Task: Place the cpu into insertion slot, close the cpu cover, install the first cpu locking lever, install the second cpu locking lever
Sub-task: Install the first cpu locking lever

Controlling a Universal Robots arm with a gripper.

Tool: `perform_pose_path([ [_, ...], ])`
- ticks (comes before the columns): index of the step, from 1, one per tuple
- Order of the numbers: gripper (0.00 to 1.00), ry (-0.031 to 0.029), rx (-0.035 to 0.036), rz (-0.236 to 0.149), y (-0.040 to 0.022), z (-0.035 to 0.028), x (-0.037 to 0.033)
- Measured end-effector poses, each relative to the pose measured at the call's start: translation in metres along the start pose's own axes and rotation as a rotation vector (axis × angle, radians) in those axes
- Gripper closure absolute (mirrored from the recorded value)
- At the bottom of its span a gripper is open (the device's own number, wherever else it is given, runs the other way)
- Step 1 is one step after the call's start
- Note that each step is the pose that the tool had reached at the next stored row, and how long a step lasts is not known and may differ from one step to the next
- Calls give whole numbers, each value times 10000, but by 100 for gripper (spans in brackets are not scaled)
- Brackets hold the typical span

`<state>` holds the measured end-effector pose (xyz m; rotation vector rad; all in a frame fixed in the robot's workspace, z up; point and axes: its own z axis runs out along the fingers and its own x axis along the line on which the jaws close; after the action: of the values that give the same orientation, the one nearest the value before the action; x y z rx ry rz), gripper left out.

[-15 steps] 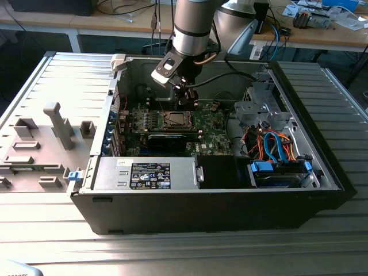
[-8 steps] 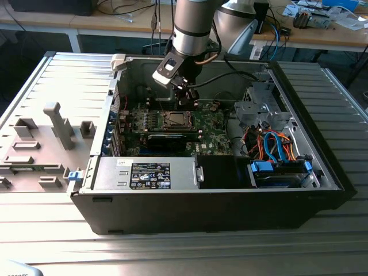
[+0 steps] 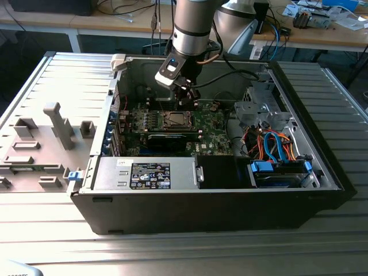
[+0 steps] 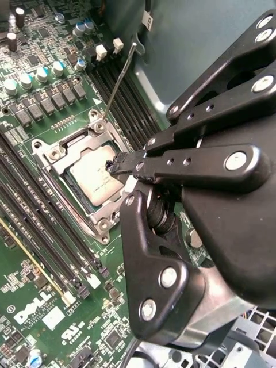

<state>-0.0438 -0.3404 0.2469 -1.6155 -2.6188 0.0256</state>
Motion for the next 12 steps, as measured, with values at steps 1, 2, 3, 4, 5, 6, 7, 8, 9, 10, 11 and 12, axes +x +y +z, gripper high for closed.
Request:
perform_pose_path([
  [1, 89, -5, 5, -94, 0, 0, 0],
  [2, 89, -9, 9, -192, 0, 0, 0],
  [3, 89, -15, 14, -294, 0, 0, 0],
  [4, 89, -17, 17, -353, 0, 0, 0],
  [5, 89, -20, 19, -410, 0, 0, 0],
  [6, 89, -23, 21, -462, 0, 0, 0],
  [7, 89, -25, 24, -513, 0, 0, 0],
  [8, 89, -29, 28, -601, 0, 0, 0],
  [9, 89, -31, 30, -644, 0, 0, 0],
  [10, 89, -33, 32, -690, 0, 0, 0],
  [11, 89, -35, 34, -734, 0, 0, 0],
  [12, 89, -37, 36, -780, 0, 0, 0],
])
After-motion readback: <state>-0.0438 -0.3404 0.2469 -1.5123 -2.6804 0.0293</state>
